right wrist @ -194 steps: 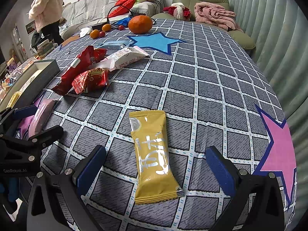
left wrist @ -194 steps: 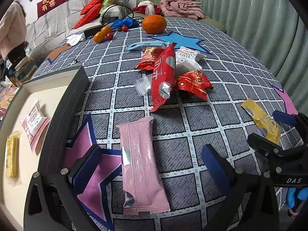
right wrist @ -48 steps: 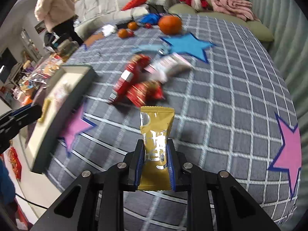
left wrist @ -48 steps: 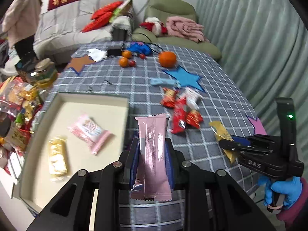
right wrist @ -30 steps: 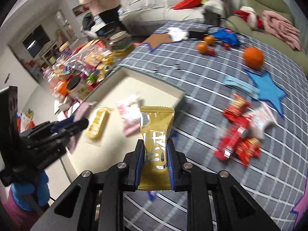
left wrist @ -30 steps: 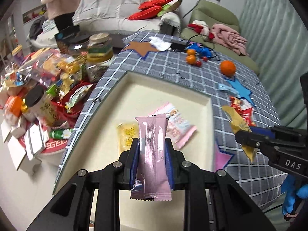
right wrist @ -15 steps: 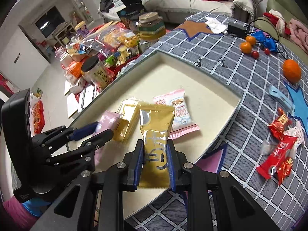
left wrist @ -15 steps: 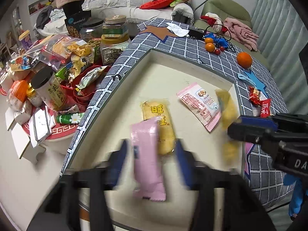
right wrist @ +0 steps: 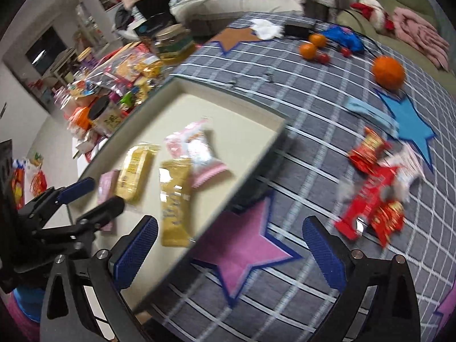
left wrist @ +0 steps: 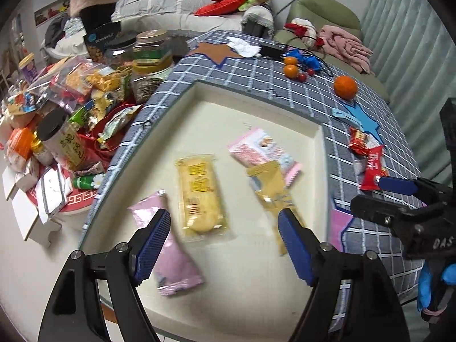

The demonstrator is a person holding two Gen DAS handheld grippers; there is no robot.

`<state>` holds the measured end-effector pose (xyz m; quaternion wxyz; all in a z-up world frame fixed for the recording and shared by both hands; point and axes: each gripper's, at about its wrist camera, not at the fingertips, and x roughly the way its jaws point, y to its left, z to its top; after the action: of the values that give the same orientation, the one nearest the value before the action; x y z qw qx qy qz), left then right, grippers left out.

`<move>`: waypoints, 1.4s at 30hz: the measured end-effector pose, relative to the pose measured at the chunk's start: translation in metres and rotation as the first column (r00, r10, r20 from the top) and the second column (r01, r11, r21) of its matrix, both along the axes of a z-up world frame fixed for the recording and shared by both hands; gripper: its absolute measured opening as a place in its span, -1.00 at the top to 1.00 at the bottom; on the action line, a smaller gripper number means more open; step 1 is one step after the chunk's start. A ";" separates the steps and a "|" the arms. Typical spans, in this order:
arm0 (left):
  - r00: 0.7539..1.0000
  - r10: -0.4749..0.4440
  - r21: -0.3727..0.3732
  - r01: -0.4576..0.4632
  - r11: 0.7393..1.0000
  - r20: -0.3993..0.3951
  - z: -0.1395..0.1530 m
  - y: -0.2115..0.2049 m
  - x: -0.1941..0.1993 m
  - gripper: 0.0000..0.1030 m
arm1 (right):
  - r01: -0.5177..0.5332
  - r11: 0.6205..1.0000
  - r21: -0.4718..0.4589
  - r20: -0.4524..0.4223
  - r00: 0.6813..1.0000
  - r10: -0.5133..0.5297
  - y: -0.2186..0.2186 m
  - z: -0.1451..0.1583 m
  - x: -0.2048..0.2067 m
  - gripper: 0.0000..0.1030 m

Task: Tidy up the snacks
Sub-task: 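Move both tools back toward the red candy packets on the table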

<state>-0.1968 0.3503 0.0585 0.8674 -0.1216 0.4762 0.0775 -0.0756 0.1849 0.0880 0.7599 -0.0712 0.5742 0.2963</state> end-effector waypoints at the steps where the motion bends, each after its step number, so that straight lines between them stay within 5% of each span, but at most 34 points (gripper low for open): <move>1: 1.000 -0.013 0.002 0.013 1.000 -0.001 0.001 -0.007 0.003 -0.57 | 0.014 1.000 0.001 0.001 1.000 -0.014 -0.007 0.001 0.002 -0.98; 8: 0.992 -0.125 -0.036 0.125 0.991 -0.001 0.014 -0.055 0.023 -0.58 | 0.172 0.985 0.017 0.009 0.985 -0.172 -0.077 0.004 0.022 -0.98; 16: 0.959 -0.283 0.006 0.283 0.959 -0.036 0.008 -0.141 0.070 -0.61 | 0.402 0.916 0.020 -0.063 0.914 -0.400 -0.163 -0.018 0.046 -0.98; 31: 0.942 -0.325 0.140 0.334 0.932 -0.078 -0.028 -0.220 0.140 -0.58 | 0.520 0.853 0.056 -0.102 0.852 -0.513 -0.219 -0.043 0.071 -0.98; 37: 0.948 -0.303 0.107 0.312 0.944 -0.094 -0.037 -0.209 0.147 -0.05 | 0.508 0.859 0.068 -0.085 0.861 -0.502 -0.192 -0.049 0.100 -0.98; 39: 0.950 -0.292 0.084 0.302 0.950 -0.111 -0.042 -0.202 0.150 0.40 | 0.494 0.867 0.067 -0.078 0.869 -0.489 -0.180 -0.051 0.108 -0.98; 42: 0.953 -0.286 0.068 0.293 0.954 -0.103 -0.044 -0.194 0.147 0.56 | 0.492 0.869 0.054 -0.062 0.870 -0.489 -0.168 -0.053 0.120 -0.98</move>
<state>-0.0497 0.1562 0.0149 0.8509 -0.0109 0.5246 -0.0255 0.0446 0.0165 0.0353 0.7988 0.1098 0.5803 0.1146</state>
